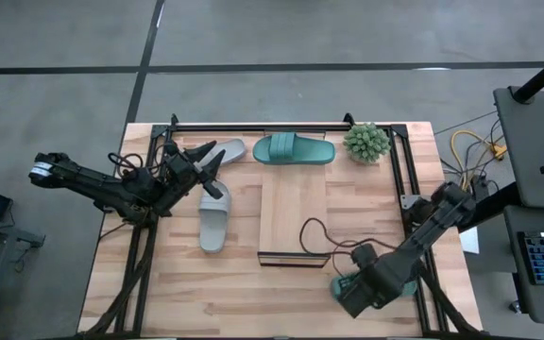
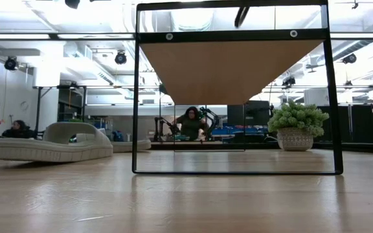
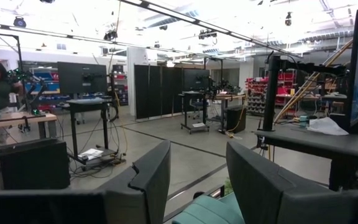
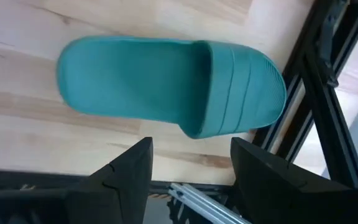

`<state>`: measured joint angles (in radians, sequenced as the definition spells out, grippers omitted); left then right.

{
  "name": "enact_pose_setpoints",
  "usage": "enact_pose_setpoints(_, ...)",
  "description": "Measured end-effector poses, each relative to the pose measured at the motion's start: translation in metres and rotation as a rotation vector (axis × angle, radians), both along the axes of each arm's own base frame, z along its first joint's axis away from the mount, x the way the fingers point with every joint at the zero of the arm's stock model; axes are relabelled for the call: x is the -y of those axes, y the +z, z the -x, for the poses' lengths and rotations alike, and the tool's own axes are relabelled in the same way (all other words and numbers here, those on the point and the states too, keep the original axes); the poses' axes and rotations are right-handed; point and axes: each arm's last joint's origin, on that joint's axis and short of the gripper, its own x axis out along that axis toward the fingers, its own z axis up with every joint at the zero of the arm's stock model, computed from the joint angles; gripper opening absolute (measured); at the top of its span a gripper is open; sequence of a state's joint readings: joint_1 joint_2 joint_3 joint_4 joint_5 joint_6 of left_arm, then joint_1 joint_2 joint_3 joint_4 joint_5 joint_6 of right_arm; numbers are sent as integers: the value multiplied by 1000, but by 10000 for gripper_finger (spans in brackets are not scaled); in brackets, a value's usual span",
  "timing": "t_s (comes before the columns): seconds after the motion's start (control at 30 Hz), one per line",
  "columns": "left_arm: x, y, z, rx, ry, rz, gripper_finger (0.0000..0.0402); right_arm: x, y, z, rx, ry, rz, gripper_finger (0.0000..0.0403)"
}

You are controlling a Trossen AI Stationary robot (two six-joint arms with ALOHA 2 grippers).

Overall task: Pick and place slides into the shelf
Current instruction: Put the green slide on the shelf

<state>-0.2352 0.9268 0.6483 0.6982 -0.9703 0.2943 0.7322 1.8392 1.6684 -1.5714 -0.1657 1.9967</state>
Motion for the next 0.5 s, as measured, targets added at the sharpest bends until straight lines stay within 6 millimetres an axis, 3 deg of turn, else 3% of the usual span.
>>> enact_pose_setpoints(0.37,0,0,0,-6,5,-5,141,-20,-56,-18,-197,-28,47,208)
enact_pose_setpoints(0.5,0,1,1,-6,5,-6,141,-23,-68,-21,-224,-59,78,208)
